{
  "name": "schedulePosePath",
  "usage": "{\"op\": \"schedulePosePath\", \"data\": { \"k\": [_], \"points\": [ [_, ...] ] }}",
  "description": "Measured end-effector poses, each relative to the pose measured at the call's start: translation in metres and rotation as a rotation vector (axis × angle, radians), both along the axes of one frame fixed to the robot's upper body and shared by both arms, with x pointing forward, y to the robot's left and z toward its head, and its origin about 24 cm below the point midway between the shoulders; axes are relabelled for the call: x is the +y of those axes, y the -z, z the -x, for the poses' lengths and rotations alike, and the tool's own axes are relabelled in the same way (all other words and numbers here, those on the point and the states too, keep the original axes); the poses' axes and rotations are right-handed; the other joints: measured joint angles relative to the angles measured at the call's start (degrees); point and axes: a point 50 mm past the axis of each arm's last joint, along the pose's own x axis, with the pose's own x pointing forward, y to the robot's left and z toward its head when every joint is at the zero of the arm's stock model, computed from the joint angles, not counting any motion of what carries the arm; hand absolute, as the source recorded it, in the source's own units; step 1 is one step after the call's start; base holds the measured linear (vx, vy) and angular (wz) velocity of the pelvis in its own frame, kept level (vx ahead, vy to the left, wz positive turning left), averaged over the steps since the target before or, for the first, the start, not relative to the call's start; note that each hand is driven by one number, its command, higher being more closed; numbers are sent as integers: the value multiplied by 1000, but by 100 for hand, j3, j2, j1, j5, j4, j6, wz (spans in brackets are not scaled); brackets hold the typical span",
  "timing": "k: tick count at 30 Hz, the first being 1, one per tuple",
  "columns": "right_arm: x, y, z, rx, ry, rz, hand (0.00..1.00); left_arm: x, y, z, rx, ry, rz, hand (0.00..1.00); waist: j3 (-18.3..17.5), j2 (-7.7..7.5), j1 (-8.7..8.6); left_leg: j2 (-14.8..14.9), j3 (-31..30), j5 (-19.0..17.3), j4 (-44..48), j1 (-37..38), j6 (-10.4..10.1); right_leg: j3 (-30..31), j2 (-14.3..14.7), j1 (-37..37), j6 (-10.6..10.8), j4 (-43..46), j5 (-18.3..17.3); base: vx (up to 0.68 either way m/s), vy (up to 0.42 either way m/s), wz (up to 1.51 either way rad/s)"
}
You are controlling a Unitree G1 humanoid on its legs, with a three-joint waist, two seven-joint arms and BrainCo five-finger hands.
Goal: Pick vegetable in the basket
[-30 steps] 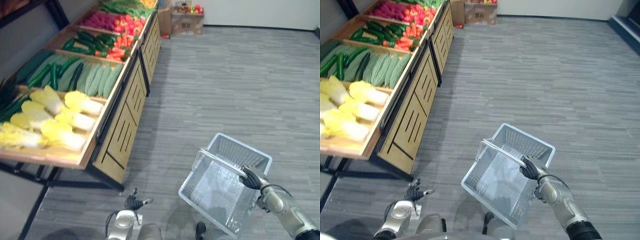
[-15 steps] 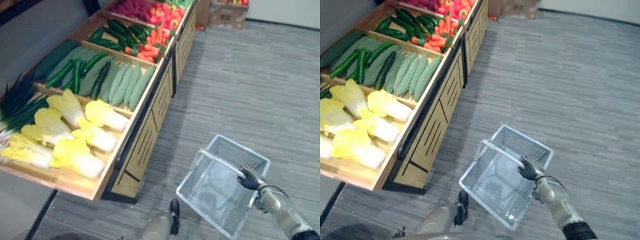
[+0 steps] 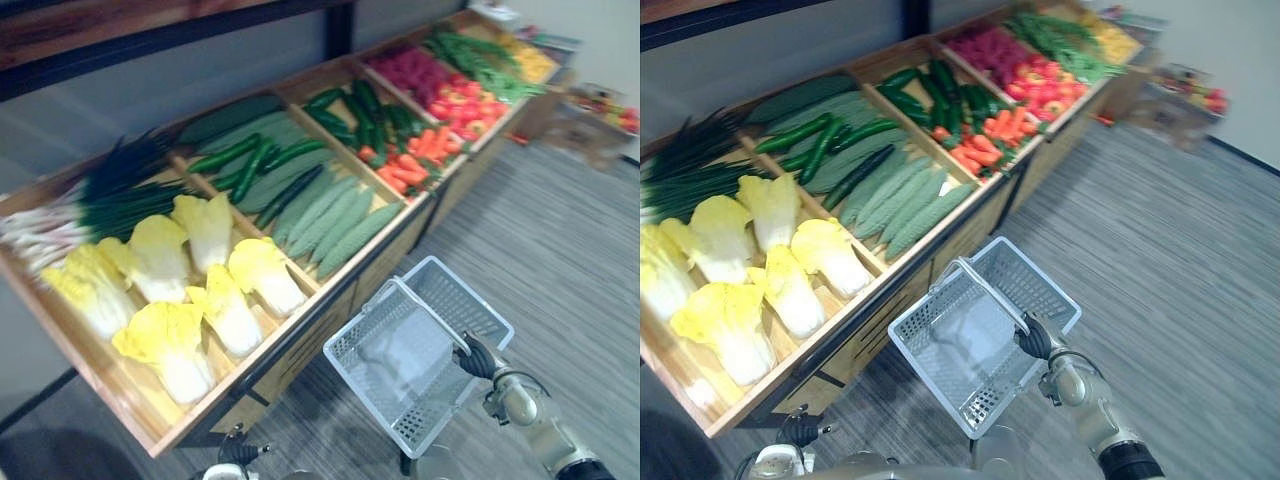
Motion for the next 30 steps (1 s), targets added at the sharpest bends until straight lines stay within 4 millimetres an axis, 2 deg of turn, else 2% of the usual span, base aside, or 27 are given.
{"op": "schedulePosePath", "data": {
  "k": [1,2,3,4,5,6,7,8,9,10,11,12,13,14,15,16,18,20,22,23,26,29,30],
  "points": [
    [-1,0,1,6,-2,5,100,3,1,5,14,-12,-6,0,-8,-20,20,23,-245,-196,249,-26,-200,158,-104,88,147,-195,98,462,-475,153],
    [-1,1,1,9,-3,7,100,5,1,8,15,-30,-7,0,-12,-33,17,50,-364,-297,352,-31,-311,188,-165,165,272,-289,172,453,-552,161],
    [-1,1,2,18,-7,8,100,13,0,12,15,-73,-15,0,-29,-162,16,64,-585,-441,497,-38,-517,47,-354,333,647,-479,466,497,-690,152],
    [-12,-1,-3,26,1,51,100,3,5,13,22,-124,22,0,-16,181,66,478,-834,-486,702,-235,-695,-505,-102,341,665,-172,501,469,-676,146],
    [-16,-2,-2,27,4,61,100,-1,6,15,23,-138,39,0,-53,253,81,576,-865,-358,767,-383,-808,-683,-59,314,517,-95,405,413,-637,117],
    [-21,1,-1,45,20,70,100,-6,9,20,32,-179,63,0,-70,302,76,768,-838,39,727,-562,-875,-995,29,277,299,63,260,275,-509,112],
    [-27,5,1,60,61,68,100,-8,11,24,43,-208,75,0,-71,303,2,905,-662,459,727,-767,-912,-1324,39,326,136,123,163,243,-507,116],
    [-32,6,2,67,86,72,100,-10,12,24,43,-227,84,0,-59,285,-52,965,-442,683,736,-881,-949,-1530,19,395,58,114,113,186,-459,132],
    [-42,8,4,78,142,75,100,-13,12,22,36,-254,97,0,-12,238,-73,1086,217,1114,720,-1037,-938,-1868,-41,571,-27,51,60,143,-392,153],
    [-55,13,9,107,209,73,100,-9,11,20,27,-256,85,0,66,173,-101,1237,1123,1526,669,-1136,-909,-2226,-136,845,-111,-58,6,119,-360,154],
    [-60,17,15,125,237,73,100,-8,10,19,21,-254,84,0,99,166,-107,1333,1683,1637,612,-1139,-824,-2410,-176,991,-116,-127,3,66,-287,156],
    [-69,23,25,155,290,72,100,-11,11,20,25,-251,88,0,140,146,-140,1478,2694,1621,496,-1136,-767,-2724,-235,1182,-124,-227,-2,30,-184,140],
    [-79,26,34,180,333,89,100,-13,12,22,32,-250,94,0,145,262,-209,1461,3385,1701,295,-1117,-719,-2993,-228,1325,-123,-376,-3,14,-113,150],
    [-84,30,39,202,360,100,100,-13,12,23,34,-250,94,0,151,372,-286,1457,3777,1706,3,-1077,-706,-3141,-143,1391,-113,-564,-9,3,-28,99],
    [-85,31,40,204,364,101,100,-13,12,23,33,-250,93,0,157,386,-283,1450,3784,1706,-94,-1072,-706,-3147,-124,1387,-110,-614,-7,-40,24,51],
    [-84,32,41,209,366,101,100,-13,12,23,36,-248,92,0,166,464,-261,1443,3791,1709,-339,-1038,-712,-3150,-44,1371,-43,-768,50,-87,36,14],
    [-78,38,42,224,368,77,100,-14,13,27,48,-251,95,0,170,558,-225,1443,3743,1712,-794,-962,-717,-3188,124,1369,-38,-1087,294,-125,50,6],
    [-71,42,42,229,364,50,100,-14,13,26,49,-256,95,0,173,603,-215,1442,3790,1645,-1139,-937,-812,-3223,241,1376,-7,-1453,568,-137,76,2],
    [-72,45,41,229,396,36,100,-13,12,20,36,-253,94,0,216,602,-214,1395,3819,1603,-1255,-972,-888,-3233,260,1380,22,-1674,760,-141,119,5],
    [-75,46,42,238,410,36,100,-12,10,16,25,-250,93,0,231,581,-211,1317,3813,1621,-1251,-1032,-866,-3233,207,1380,42,-1797,877,-150,143,10],
    [-83,49,48,247,475,13,100,-8,5,3,-31,-263,78,0,255,649,-222,1106,3763,1643,-1260,-1040,-828,-3211,35,1422,118,-1934,1043,-78,101,8],
    [-91,59,61,271,608,-48,100,4,-21,-32,-233,-293,35,0,256,698,-214,1007,3656,1675,-1275,-1035,-782,-3272,-57,1480,159,-1919,1071,-40,66,17],
    [-95,62,67,279,659,-68,100,9,-41,-49,-361,-290,7,0,256,698,-207,983,3605,1682,-1279,-1039,-770,-3310,-79,1492,160,-1899,1070,-14,40,20]
  ]
}}
